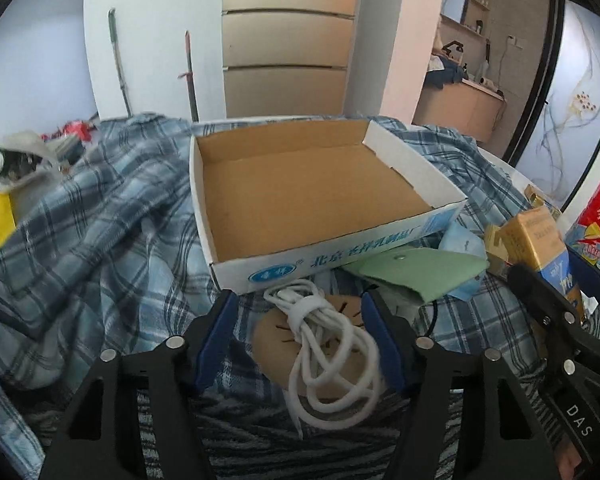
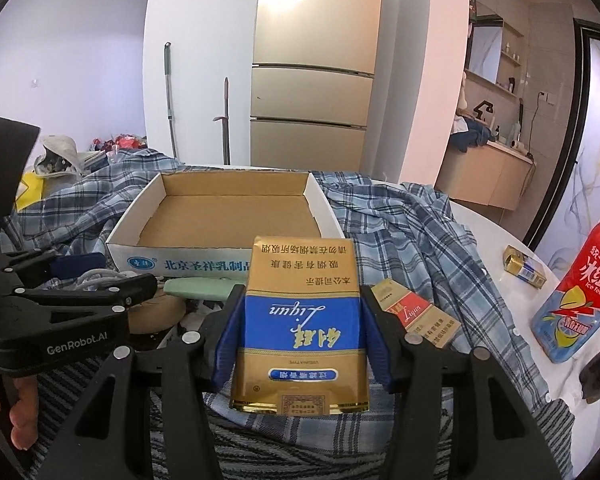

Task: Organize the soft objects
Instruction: 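Grasp the gold-and-blue cigarette box with the right gripper while the left grasps the white cable coil, then lift and carry the cigarette box and cable coil over the open cardboard box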

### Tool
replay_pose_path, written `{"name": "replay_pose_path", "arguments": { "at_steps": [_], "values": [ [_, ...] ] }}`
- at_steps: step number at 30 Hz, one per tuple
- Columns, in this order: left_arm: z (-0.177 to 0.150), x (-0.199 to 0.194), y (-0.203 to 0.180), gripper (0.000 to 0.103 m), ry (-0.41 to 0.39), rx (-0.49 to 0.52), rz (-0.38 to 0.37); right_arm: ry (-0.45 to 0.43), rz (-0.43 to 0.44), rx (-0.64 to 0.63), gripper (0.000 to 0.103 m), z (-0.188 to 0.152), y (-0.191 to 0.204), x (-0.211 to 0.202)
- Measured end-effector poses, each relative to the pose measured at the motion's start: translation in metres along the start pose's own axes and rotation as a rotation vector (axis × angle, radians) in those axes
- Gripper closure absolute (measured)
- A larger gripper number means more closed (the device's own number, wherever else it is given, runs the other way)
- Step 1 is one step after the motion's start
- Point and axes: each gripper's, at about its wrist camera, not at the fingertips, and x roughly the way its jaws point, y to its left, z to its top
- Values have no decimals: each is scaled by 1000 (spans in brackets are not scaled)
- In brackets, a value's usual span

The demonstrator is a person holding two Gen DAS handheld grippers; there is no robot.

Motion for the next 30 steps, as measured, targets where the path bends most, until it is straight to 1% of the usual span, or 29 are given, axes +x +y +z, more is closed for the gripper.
{"name": "replay_pose_path", "arguments": {
  "at_steps": [3,5,8,11,13,15,17,19,22,24,26,27,30],
  "values": [
    [0,0,2,53,2,-10,-9,2,-1,-1,50,-1,0,1],
    [-2,-2,0,68,-8,3,-6,-2,-1,6,50,-1,-2,0],
    [-3,-8,-3,81,-28,16,13,-2,-2,7,50,-1,-2,0],
    [-5,-15,1,82,-49,8,10,0,1,4,50,-1,-3,-1],
    [-7,-23,2,83,-79,5,9,-12,0,7,50,-1,-3,-3],
    [-9,-39,1,83,-157,14,-7,-34,4,8,50,0,-4,-7],
    [-12,-55,-5,83,-238,38,-8,-64,8,12,50,0,-4,-11],
    [-17,-73,-12,83,-341,75,-12,-105,8,14,50,2,-4,-17],
    [-26,-99,-21,83,-488,116,-3,-179,4,25,50,3,-5,-29],
    [-32,-114,-22,83,-585,106,19,-234,3,36,50,3,-7,-37],
    [-35,-123,-22,83,-646,106,23,-288,-3,39,50,4,-8,-46],
    [-36,-126,-22,83,-663,111,20,-310,-1,38,50,4,-7,-49],
    [-39,-131,-26,83,-686,132,27,-355,13,24,49,4,-4,-55]
  ]
}}
